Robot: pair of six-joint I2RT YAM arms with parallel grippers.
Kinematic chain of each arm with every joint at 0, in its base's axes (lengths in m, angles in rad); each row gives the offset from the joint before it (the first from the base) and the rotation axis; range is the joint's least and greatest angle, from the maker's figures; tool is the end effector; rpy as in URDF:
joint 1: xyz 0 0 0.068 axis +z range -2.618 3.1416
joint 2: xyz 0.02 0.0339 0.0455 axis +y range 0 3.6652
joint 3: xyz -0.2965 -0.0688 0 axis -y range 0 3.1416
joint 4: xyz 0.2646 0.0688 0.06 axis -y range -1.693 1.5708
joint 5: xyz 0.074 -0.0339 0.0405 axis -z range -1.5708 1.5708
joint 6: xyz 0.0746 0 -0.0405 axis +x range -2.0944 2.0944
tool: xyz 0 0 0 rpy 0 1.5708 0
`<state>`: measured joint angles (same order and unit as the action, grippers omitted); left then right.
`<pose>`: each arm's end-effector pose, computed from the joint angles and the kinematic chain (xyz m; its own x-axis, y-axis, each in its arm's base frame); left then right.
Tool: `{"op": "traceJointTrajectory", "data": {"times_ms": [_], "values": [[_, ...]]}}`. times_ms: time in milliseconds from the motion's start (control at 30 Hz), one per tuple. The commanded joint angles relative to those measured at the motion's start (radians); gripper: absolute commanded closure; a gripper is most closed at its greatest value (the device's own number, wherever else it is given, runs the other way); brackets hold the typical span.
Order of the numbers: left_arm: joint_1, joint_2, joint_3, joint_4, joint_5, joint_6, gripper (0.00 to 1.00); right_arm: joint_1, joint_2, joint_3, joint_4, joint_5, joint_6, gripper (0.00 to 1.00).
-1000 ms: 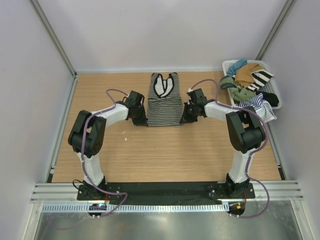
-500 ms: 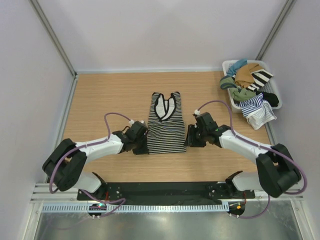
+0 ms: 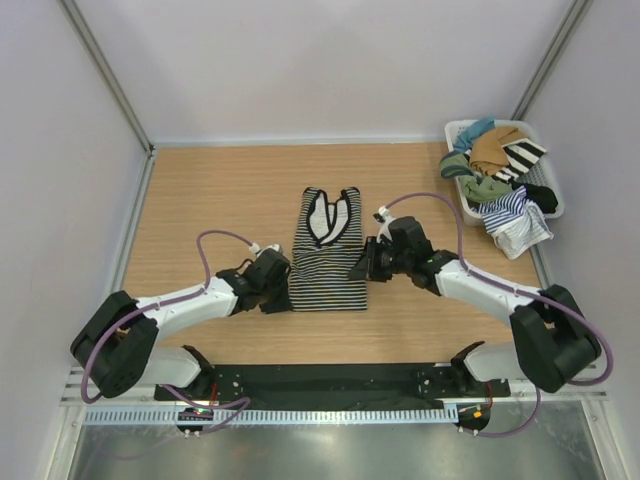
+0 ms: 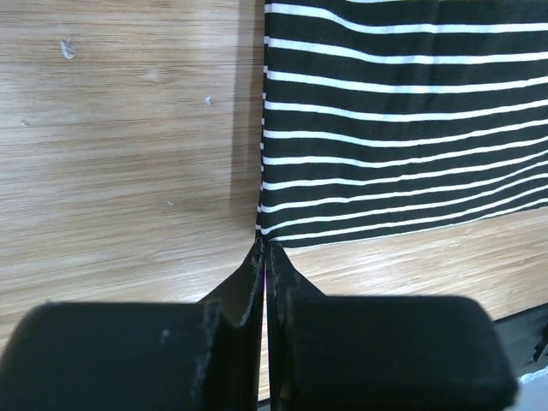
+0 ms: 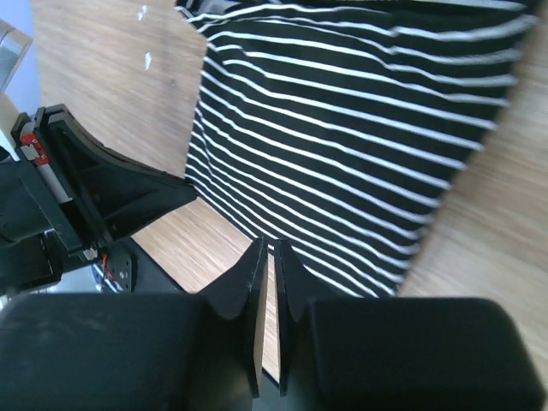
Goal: Fold and stack the tank tops
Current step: Fold the tank top
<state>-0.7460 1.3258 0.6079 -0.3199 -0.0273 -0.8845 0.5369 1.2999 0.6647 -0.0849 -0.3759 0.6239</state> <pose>0.1940 -0.1766 0.1443 -0.9178 -0.2048 -0.3402 -0.0659 0.9234 -0.3782 0.2412 0.1755 0.1959 -0.8764 0.1107 -0.4687 -0.2475 0.7312 0.6357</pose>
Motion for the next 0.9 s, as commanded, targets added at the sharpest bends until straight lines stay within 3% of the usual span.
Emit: {"op": "traceJointTrajectory", "data": {"times_ms": [0, 100, 300, 567, 867], "values": [[-0.001, -0.033, -0.013, -0.008, -0.039, -0.008, 1.0, 0.046, 0.08, 0.036, 0.303, -0.078, 0.082, 0.9], [-0.001, -0.027, -0.014, -0.008, -0.037, -0.005, 1.0, 0.069, 0.185, 0.036, 0.48, -0.109, 0.151, 0.98], [-0.001, -0.016, -0.022, 0.001, -0.025, -0.004, 1.0, 0.084, 0.363, 0.073, 0.667, -0.092, 0.194, 0.99], [0.0, -0.028, -0.031, -0.004, -0.017, 0.007, 1.0, 0.072, 0.578, 0.173, 0.752, -0.061, 0.175, 0.99], [-0.001, -0.043, -0.066, 0.002, -0.008, 0.004, 1.0, -0.026, 0.729, 0.265, 0.792, -0.038, 0.226, 0.99]]}}
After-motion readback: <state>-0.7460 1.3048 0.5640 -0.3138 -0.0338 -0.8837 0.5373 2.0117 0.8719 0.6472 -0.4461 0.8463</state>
